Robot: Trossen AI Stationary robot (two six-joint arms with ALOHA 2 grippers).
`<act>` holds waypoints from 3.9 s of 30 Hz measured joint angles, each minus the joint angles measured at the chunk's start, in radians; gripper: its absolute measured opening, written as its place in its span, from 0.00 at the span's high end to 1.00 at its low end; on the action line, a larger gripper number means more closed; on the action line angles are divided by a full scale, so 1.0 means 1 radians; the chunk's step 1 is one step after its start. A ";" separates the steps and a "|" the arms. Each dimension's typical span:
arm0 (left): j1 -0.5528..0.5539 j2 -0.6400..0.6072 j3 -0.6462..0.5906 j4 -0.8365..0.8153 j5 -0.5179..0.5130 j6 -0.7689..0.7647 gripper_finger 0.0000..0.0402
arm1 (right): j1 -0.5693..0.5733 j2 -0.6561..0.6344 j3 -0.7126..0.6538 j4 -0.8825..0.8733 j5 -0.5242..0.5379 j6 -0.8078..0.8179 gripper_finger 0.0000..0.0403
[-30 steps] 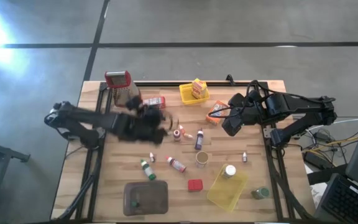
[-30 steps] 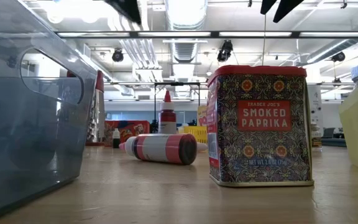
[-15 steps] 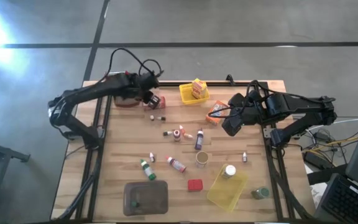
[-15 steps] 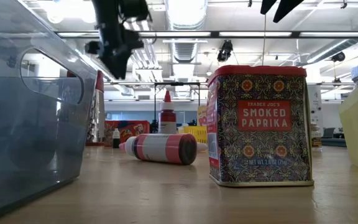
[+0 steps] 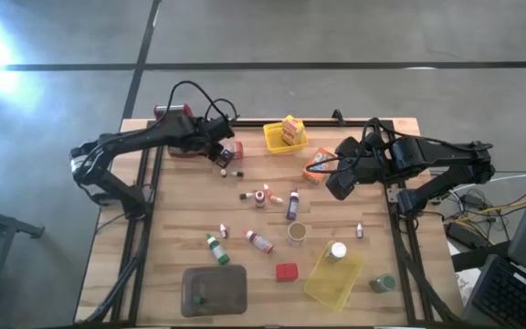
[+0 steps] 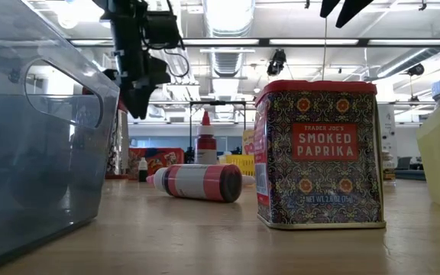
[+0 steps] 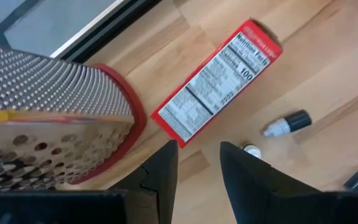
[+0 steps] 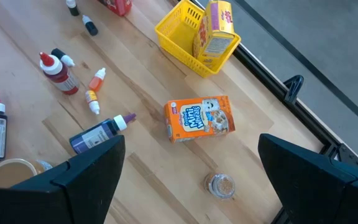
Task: Pick & Place Kitchen Items
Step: Put the light green food coloring bottle into the black bin
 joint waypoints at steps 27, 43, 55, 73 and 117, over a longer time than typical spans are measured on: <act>-0.026 0.000 -0.014 0.019 0.235 -0.102 0.69 | 0.000 0.000 0.000 0.000 0.000 0.000 0.10; -0.011 0.067 -0.186 0.245 0.240 -0.146 0.69 | 0.000 0.000 0.000 0.000 0.000 0.000 0.10; -0.005 0.148 -0.189 0.266 0.271 -0.176 0.70 | 0.000 0.000 0.000 0.001 0.000 0.000 0.10; -0.003 0.181 -0.193 0.292 0.271 -0.176 0.70 | 0.000 0.000 0.000 0.016 0.000 0.000 0.10; -0.191 -0.253 -0.174 0.161 0.632 0.252 0.84 | 0.000 0.000 0.000 0.036 0.000 0.000 0.10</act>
